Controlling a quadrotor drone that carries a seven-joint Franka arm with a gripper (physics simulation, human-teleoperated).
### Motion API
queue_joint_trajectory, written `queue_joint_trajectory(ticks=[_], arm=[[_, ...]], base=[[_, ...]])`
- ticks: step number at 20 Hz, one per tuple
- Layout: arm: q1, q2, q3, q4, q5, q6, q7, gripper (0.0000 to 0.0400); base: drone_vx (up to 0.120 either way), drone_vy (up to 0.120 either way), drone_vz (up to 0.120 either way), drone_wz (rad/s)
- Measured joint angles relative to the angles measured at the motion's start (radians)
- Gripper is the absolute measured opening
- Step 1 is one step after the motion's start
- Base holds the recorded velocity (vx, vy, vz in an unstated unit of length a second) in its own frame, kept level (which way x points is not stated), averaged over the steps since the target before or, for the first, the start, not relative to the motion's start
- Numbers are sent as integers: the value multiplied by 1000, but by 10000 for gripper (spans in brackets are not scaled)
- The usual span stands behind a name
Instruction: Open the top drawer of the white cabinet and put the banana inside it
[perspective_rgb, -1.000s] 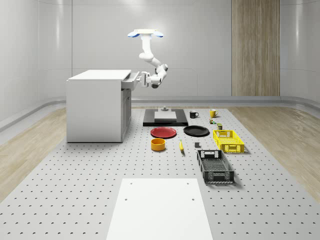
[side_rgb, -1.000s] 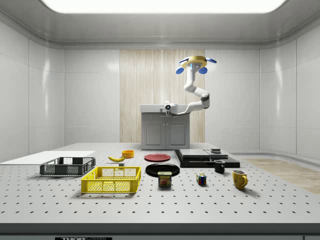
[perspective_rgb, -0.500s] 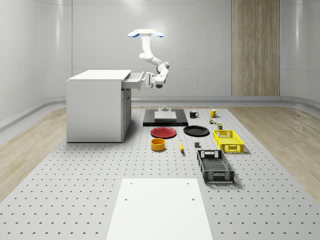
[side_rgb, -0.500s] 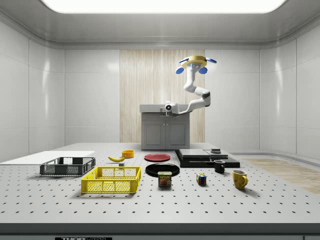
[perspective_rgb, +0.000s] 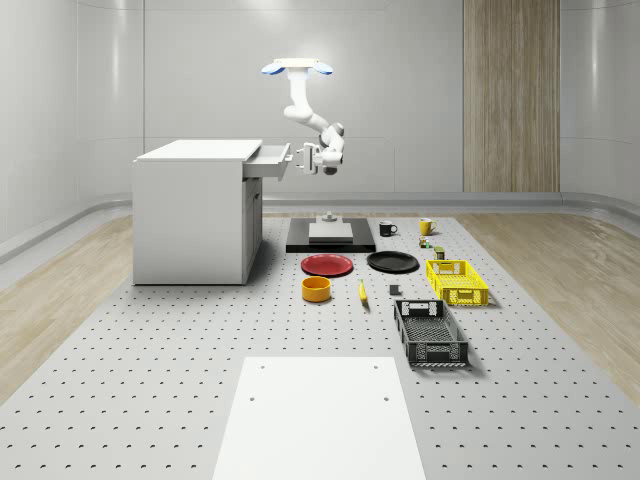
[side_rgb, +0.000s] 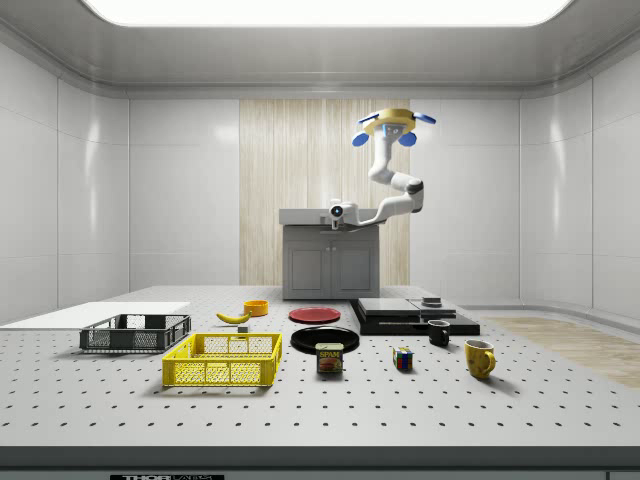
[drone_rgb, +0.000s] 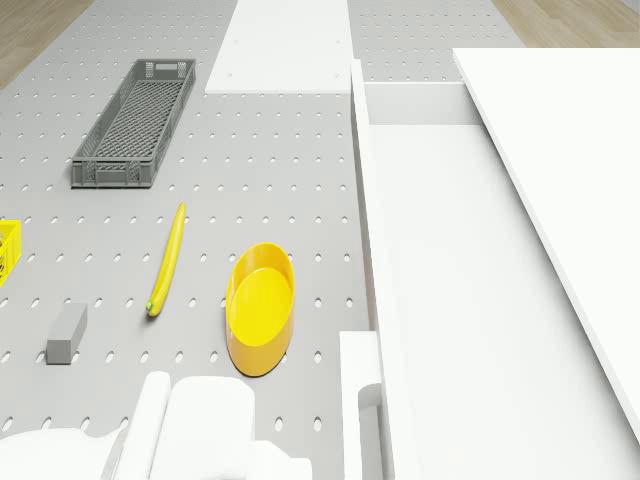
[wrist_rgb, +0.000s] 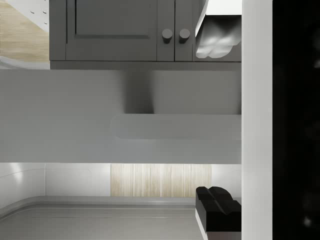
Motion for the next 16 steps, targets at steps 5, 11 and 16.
queue_joint_trajectory(ticks=[5, 11, 16], arm=[[5, -8, -4, 7, -6, -2, 11, 396], [11, -17, -7, 8, -13, 1, 19, 316], [18, -27, -7, 9, -25, 6, 40, 190]], base=[[0, -64, 0, 0], [0, -53, 0, 0], [0, 0, 0, 0]])
